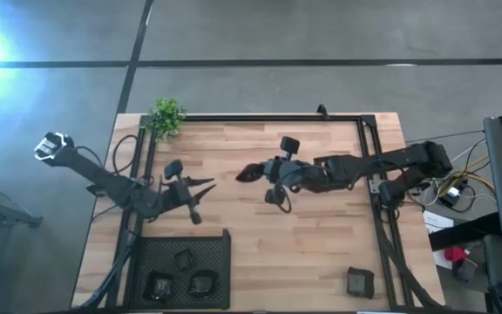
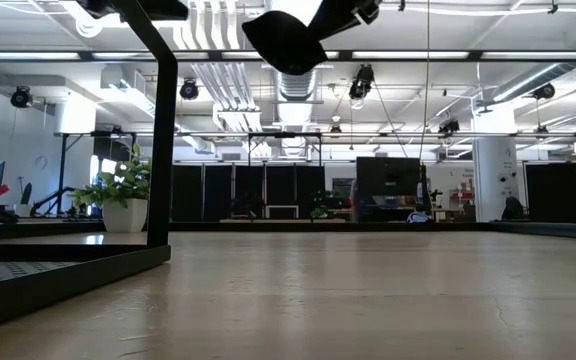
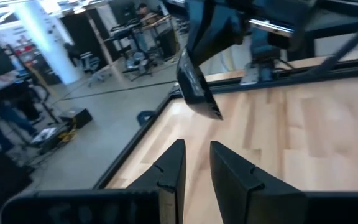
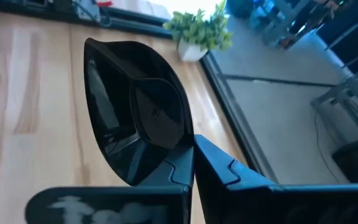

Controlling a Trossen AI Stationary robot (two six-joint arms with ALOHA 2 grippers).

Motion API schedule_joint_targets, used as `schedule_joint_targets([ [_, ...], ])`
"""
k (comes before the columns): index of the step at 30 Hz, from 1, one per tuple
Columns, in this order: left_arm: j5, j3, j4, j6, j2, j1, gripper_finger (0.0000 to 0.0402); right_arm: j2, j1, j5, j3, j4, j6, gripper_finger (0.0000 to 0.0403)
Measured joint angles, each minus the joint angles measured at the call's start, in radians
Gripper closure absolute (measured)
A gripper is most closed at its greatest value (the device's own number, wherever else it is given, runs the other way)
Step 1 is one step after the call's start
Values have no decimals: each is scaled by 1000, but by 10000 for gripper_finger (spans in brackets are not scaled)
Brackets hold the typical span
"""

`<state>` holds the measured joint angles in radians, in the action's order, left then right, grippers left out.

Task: Pick & Place Mini shaped plates
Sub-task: Stack the leaf shaped plate on top of the leaf shaped plate on the shelf

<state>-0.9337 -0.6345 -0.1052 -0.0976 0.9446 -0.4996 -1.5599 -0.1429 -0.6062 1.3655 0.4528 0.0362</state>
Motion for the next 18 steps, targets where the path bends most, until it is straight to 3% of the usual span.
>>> schedule_joint_targets([
  [18, 8, -273, 1, -54, 296, 132, 333, -39, 47, 1, -1, -104, 106, 395],
])
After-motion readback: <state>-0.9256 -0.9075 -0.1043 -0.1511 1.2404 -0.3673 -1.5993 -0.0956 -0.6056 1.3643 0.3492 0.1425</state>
